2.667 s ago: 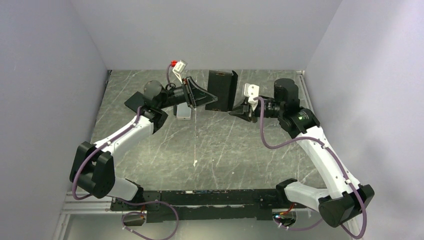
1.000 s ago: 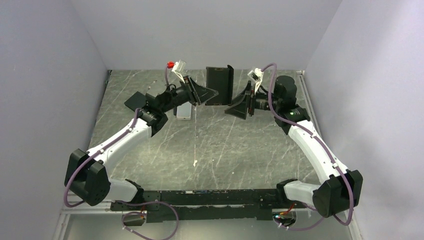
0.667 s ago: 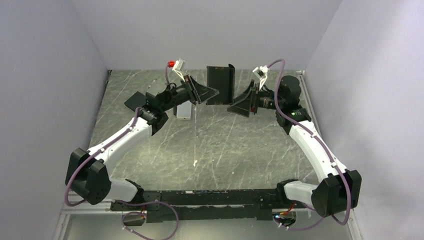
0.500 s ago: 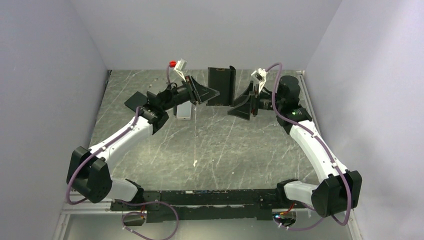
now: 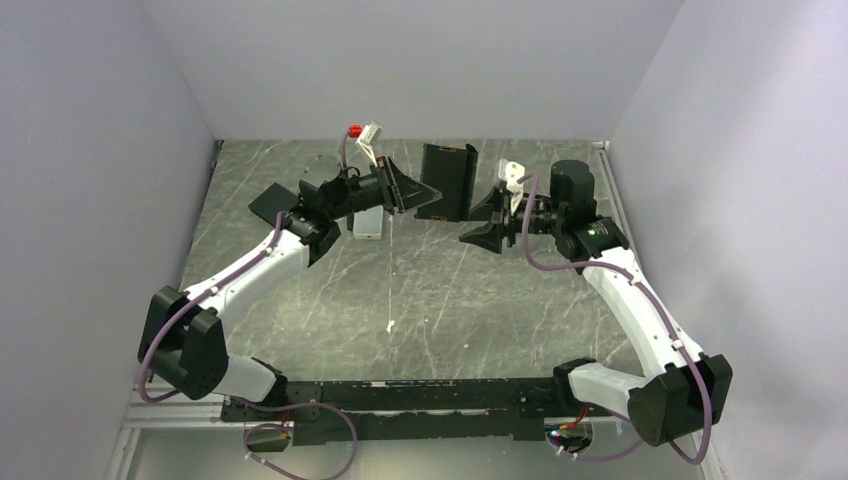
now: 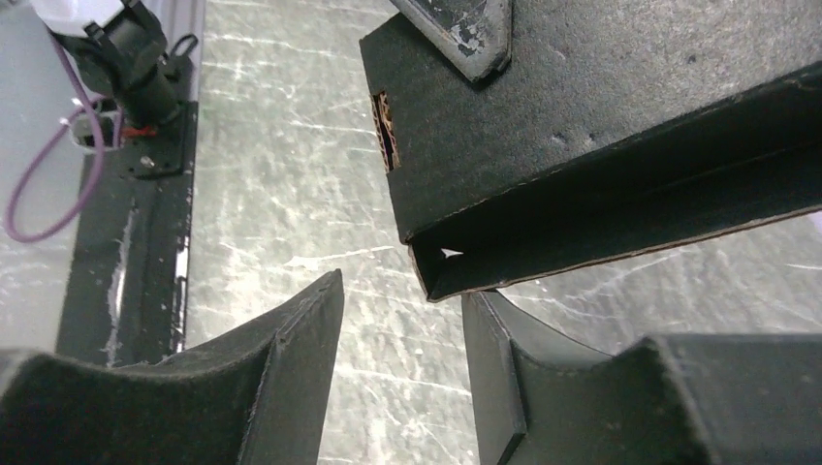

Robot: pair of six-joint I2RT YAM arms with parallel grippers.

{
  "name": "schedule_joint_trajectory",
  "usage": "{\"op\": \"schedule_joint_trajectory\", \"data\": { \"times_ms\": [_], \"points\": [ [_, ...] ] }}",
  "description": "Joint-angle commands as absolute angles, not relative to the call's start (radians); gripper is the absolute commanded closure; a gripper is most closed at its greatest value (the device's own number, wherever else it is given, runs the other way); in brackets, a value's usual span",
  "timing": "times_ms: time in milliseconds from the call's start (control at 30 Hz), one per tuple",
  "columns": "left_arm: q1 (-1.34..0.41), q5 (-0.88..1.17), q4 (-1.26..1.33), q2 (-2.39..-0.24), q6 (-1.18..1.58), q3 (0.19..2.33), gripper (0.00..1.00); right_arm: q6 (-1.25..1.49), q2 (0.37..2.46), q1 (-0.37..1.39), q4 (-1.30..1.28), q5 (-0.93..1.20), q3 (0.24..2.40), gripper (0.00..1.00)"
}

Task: Fold the paper box
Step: Close the paper box at the center of the board.

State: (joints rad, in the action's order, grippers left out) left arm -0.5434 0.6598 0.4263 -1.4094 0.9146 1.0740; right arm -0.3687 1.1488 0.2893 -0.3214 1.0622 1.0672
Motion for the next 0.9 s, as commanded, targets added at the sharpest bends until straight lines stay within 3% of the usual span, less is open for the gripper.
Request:
{"op": "schedule_joint_trajectory", "data": {
  "times_ms": [0,433,667,867],
  "points": [
    [-0.539,0.699,0.422,-1.417,0.910,1.112,1.00,-0.542,1.108,0.299,-0.328,1.043,1.115,0.51],
    [-0.536,0.717,0.460,-1.434,0.942,1.108,1.00,-0.577,1.082,0.299,-0.293,0.943,1.084,0.70],
    [-0.534,0.693,0.499,-1.440,1.005,1.092,1.00,-0.537,1.076,0.299,-0.249,0.948,1.064,0.72],
    [-0.528,0.666,0.562,-1.452,1.111,1.066,1.00,-0.514,1.073,0.302,-0.224,0.952,1.051,0.67]
  ]
}}
